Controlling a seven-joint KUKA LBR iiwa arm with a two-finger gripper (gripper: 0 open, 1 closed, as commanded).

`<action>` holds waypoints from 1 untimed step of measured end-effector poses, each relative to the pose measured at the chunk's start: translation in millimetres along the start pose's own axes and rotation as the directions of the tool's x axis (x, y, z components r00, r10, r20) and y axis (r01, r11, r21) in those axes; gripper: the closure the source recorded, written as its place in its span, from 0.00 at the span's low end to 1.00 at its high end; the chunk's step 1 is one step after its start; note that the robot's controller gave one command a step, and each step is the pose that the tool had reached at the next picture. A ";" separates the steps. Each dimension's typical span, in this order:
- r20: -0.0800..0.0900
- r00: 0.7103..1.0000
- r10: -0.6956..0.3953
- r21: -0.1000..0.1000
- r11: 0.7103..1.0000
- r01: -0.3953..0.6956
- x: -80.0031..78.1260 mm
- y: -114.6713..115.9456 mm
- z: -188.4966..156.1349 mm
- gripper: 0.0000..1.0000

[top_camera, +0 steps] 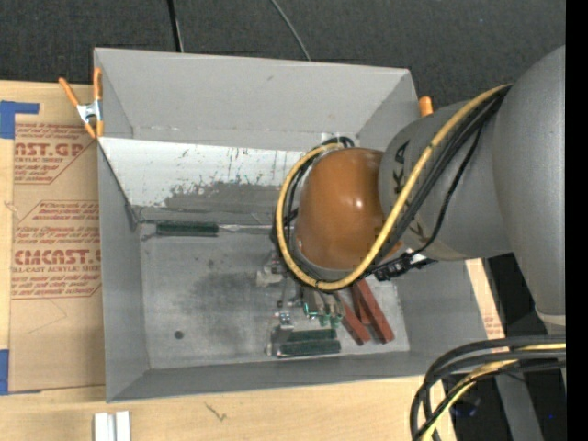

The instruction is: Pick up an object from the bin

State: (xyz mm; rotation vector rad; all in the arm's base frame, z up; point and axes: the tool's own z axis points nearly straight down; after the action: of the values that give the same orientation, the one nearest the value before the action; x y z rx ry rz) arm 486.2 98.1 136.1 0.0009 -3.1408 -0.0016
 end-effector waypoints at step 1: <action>0.011 0.996 0.088 -0.002 0.996 -0.088 -13.1 -111.5 61.6 1.00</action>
Offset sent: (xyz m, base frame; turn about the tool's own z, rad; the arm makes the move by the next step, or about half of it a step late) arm 0.0000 0.0000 0.0000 0.0000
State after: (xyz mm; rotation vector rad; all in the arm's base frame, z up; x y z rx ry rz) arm 499.3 -13.3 74.4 -0.1374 -3.1487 -0.0046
